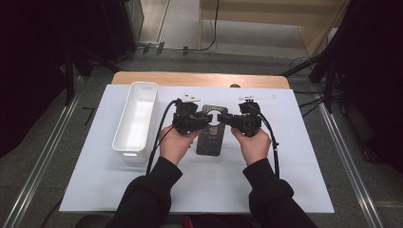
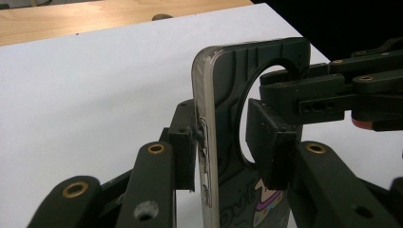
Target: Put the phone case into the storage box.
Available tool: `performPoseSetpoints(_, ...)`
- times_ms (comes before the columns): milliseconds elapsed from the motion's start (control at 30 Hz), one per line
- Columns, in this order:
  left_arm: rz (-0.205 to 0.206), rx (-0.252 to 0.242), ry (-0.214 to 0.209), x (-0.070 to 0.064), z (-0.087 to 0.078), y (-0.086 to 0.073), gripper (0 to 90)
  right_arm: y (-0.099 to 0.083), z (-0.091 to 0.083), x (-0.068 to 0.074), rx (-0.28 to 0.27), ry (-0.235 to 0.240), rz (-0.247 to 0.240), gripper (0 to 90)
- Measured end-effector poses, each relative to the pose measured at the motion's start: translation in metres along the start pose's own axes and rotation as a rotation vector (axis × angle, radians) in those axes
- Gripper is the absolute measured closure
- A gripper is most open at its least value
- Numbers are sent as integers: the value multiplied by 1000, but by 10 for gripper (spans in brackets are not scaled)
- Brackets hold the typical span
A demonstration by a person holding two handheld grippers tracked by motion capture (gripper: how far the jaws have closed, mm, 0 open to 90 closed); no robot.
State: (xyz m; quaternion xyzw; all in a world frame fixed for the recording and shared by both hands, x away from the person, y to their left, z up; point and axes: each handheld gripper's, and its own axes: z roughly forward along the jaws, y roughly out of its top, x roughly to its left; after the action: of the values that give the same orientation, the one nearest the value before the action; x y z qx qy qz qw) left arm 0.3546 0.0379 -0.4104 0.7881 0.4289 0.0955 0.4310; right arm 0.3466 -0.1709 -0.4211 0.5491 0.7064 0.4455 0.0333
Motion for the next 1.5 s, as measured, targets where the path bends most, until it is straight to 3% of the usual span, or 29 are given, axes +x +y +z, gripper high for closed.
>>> performPoseSetpoints(600,-7,3,20,4,-2,0,716,-1,4,4,4,2,0,700)
performPoseSetpoints(1033,-30,12,-12,7,-3,1,726,-1,4,4,3,5,-7,693)
performPoseSetpoints(1500,-27,-1,-31,7,-8,2,732,-1,0,7,-17,5,-23,682)
